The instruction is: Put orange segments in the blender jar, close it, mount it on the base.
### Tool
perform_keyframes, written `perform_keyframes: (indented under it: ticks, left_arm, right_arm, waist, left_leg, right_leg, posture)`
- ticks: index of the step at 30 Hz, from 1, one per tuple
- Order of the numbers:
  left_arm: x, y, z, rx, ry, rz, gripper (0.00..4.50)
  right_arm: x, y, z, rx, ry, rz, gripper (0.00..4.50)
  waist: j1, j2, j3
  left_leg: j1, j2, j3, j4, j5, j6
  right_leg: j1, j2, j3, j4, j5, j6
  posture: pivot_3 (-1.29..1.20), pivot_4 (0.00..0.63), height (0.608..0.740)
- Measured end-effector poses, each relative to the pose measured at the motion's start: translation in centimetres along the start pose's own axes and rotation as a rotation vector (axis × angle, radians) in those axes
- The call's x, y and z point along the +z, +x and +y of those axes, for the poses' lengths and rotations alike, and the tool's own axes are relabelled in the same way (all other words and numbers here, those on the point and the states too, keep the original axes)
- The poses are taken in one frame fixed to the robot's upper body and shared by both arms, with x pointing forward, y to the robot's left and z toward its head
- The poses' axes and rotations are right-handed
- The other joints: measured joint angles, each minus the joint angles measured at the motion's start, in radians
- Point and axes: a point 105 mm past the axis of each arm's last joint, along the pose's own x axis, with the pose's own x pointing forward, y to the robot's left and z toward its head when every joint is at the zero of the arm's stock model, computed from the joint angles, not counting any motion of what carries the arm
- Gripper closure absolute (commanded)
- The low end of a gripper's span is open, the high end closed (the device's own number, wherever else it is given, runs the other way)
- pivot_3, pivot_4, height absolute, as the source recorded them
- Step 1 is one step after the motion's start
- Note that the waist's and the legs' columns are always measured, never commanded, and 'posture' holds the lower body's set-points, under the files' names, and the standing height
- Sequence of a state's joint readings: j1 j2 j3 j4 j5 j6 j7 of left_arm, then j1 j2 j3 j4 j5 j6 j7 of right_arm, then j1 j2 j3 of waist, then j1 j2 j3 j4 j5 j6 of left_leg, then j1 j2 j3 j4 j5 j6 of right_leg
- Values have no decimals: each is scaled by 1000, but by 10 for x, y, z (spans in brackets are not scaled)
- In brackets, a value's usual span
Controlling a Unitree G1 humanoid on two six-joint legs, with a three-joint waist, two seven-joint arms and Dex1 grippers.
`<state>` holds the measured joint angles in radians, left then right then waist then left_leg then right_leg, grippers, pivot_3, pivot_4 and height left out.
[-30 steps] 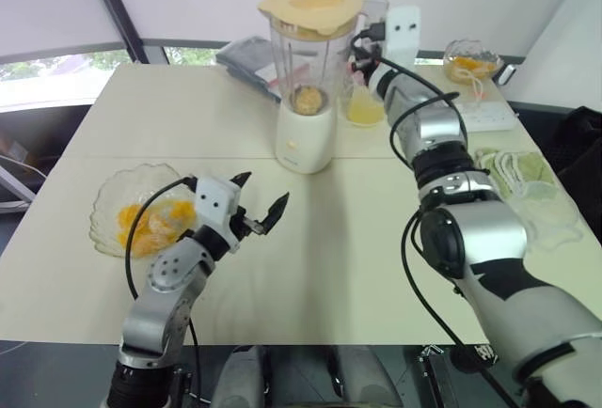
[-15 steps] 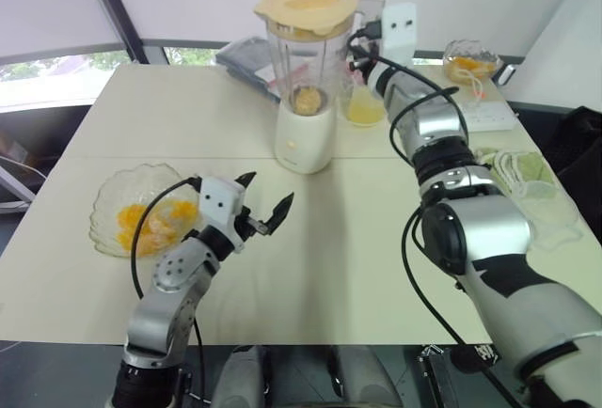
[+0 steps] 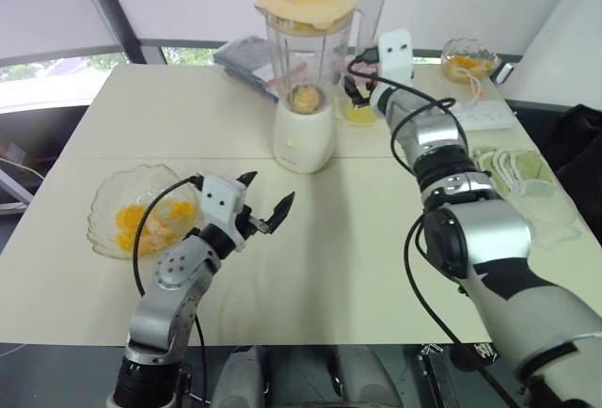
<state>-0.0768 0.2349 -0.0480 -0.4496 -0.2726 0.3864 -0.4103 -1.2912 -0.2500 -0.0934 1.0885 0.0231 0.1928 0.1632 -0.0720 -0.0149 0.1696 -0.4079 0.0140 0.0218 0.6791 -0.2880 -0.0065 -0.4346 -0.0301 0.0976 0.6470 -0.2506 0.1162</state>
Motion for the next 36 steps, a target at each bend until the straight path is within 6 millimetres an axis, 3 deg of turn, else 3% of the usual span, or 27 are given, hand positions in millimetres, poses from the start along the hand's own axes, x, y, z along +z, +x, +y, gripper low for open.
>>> perform_keyframes:
  ticks: [6,16,21,29,36]
  left_arm:
    - [-2,1,1,-1,-4,8,0]
    - [-4,0,0,-27,5,17,0]
    - [-2,2,-1,-45,8,16,0]
    - [-1,3,-2,-58,4,12,0]
    - [1,5,-2,-67,3,11,0]
  right_arm:
    - [-1,-8,-15,-32,-40,-30,41]
    - [-55,-55,-38,-104,22,42,41]
    - [-47,-66,-35,-114,43,18,41]
    - [-38,-69,-22,-94,81,5,41]
    - [-23,-51,-14,-83,105,-31,41]
  waist:
    - [3,0,0]
    - [0,0,0]
    - [1,0,0]
    - [2,0,0]
    - [0,0,0]
  left_leg:
    - [0,0,0,0,0,0]
    - [0,0,0,0,0,0]
    - [1,1,0,0,0,0]
    - [0,1,0,0,0,0]
    - [1,1,0,0,0,0]
  right_leg:
    - [0,0,0,-1,0,0]
    - [0,0,0,0,0,0]
    - [0,2,0,1,1,-1]
    - [0,2,0,-1,1,-1]
    - [0,2,1,0,1,-1]
  posture:
    - [0,150,740]
    - [0,150,740]
    - [0,150,740]
    - [0,150,740]
    - [0,150,740]
